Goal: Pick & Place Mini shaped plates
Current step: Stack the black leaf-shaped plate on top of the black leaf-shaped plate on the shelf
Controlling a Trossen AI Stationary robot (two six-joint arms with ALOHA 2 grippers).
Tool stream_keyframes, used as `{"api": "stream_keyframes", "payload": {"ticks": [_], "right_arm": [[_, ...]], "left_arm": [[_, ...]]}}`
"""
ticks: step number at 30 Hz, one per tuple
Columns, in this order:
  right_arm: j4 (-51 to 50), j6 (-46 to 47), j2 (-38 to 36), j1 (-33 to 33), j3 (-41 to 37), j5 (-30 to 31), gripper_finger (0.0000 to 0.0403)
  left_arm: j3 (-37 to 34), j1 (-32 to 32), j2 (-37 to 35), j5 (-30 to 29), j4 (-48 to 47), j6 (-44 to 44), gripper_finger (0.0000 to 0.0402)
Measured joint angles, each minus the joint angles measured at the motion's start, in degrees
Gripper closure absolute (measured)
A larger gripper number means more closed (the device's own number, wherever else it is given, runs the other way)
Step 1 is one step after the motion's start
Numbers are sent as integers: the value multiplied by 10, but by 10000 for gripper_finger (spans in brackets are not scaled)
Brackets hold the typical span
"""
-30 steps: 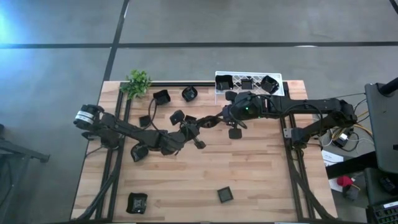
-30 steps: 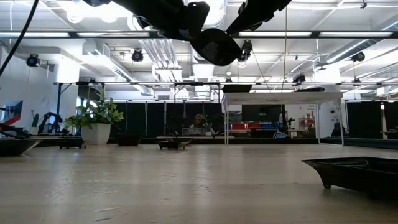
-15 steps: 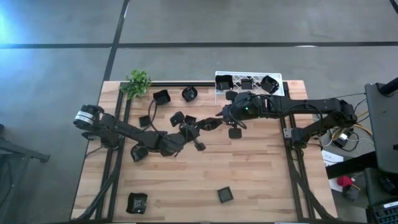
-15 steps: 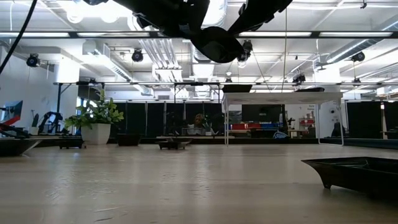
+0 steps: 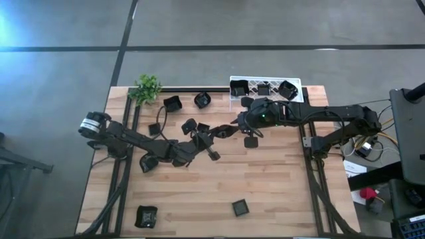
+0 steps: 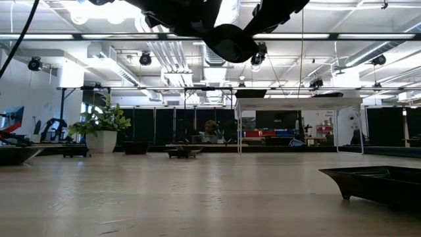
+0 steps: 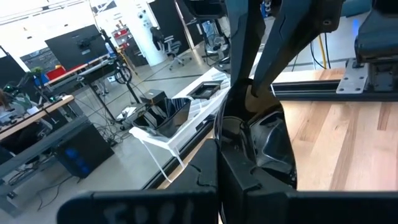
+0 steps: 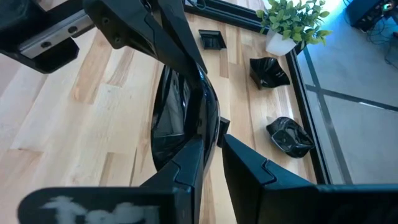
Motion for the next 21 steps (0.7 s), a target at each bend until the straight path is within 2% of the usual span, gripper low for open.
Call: {"api": "stream_keyframes", "payload": {"ticks": [4,9,21], "right_arm": [[0,0,0,0,0,0,356],[0,-2,0,0,0,0,390],[0,-2,0,0,0,0,394]], "left_arm": [[0,0,0,0,0,0,401],[0,1,0,1,0,-1,401],[0,2,0,9,0,-1,394]]}}
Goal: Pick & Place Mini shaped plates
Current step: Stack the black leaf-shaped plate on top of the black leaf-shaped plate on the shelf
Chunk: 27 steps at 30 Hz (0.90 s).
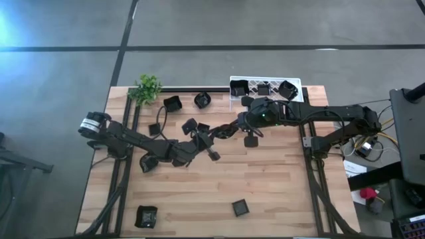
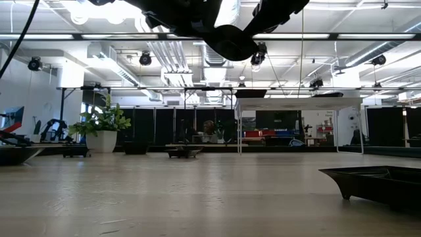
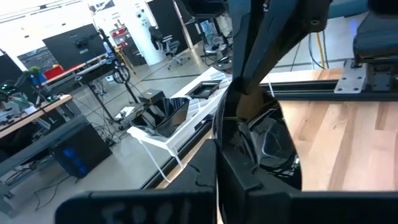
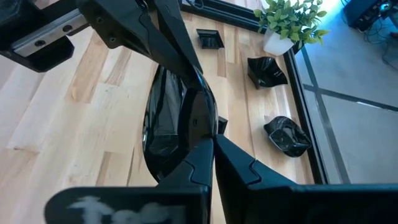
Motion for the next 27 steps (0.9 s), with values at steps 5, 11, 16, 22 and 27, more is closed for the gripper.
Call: {"api": "stream_keyframes", "payload": {"ticks": [5,11,16,22,27], "right_arm": [[0,1,0,0,0,0,394],[-3,2,0,0,0,0,394],[-17,8,-6,1,0,6,394],[-47,43,-37,0,0,43,395],[-78,115,-75,1,0,121,395]], "left_arm": [[0,0,0,9,0,0,367],[0,-2,0,9,1,0,327],[0,-11,0,0,-3,0,301],[0,-28,-10,-46,-5,16,294],[0,-44,-24,-77,-11,17,294]]}}
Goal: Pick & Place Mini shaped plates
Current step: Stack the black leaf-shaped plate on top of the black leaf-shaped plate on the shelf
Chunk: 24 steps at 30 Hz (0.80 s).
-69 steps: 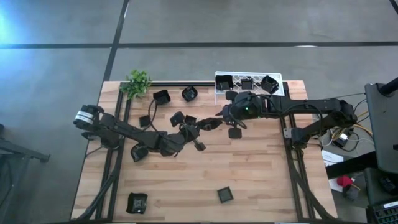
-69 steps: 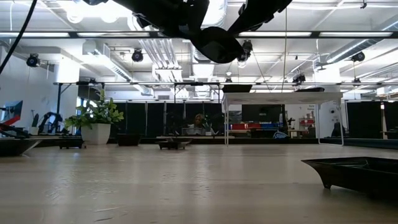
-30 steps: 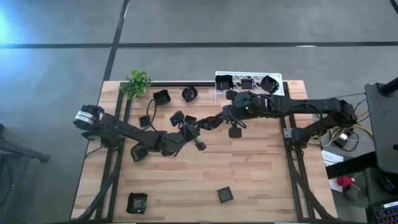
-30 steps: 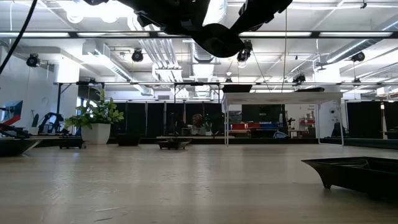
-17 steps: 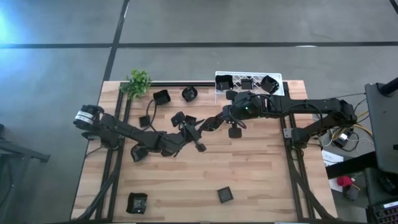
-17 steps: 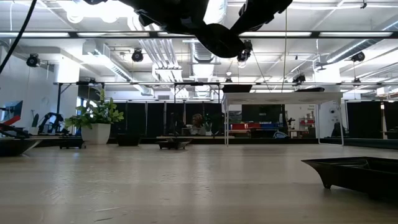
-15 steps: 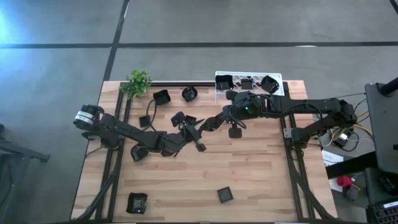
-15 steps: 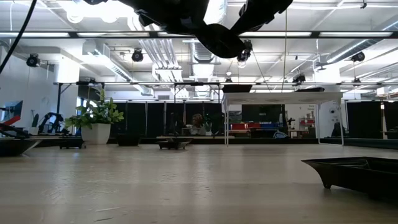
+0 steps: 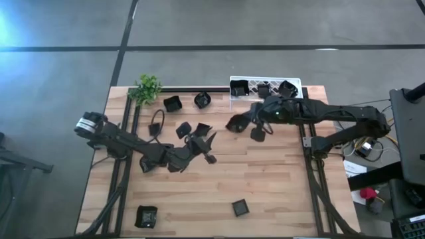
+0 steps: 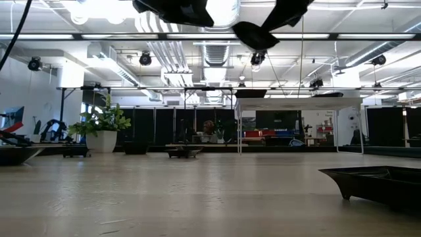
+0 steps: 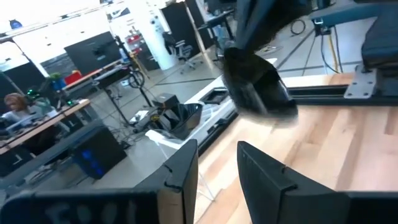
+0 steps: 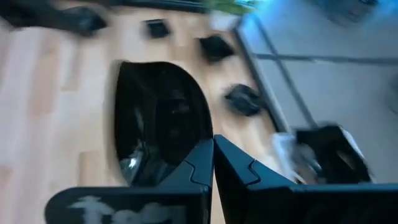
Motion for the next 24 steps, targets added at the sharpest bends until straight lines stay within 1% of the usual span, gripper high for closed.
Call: {"api": "stream_keyframes", "payload": {"ticks": [8,12,14,16,19,22,24], "right_arm": [[-47,169,-54,-1,0,174,395],[-79,283,-73,-15,0,255,395],[-102,344,-81,-29,0,286,395],[-134,406,-88,-51,0,297,395],[-186,482,-93,-97,-1,297,394],[-223,534,-94,-150,-1,298,394],[-240,552,-93,-186,-1,295,394]], "left_arm": [[0,-21,-18,0,-9,0,294],[0,-25,-18,0,-11,7,294],[0,-25,-18,0,-11,7,294],[0,-25,-18,1,-11,7,294],[0,-25,-19,1,-11,8,293],[0,-25,-19,2,-11,16,293],[0,-25,-19,2,-11,16,293]]}}
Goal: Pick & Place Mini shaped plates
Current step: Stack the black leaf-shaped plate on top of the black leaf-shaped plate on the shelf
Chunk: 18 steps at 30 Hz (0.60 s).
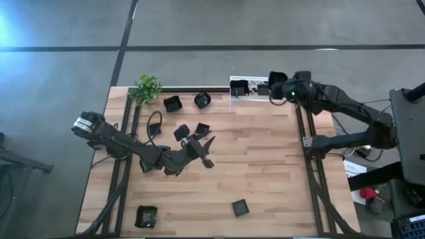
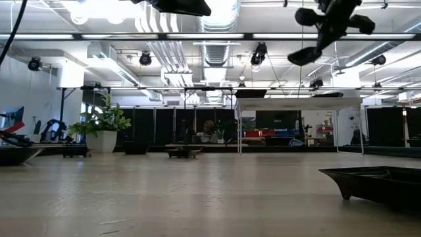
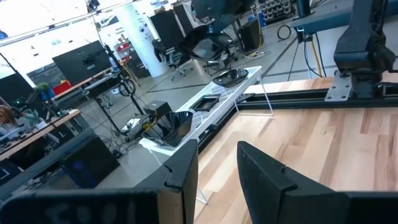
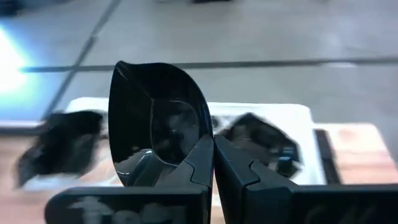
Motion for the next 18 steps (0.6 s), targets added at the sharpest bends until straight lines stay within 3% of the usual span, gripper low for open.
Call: {"api": "stream_keyframes", "payload": {"ticks": [6,18], "right_arm": [[-11,38,13,-80,-5,-12,394],[-62,97,21,-153,-48,-49,394]], "left_arm": [[0,0,0,0,0,0,293],[0,0,0,1,0,0,293]]}}
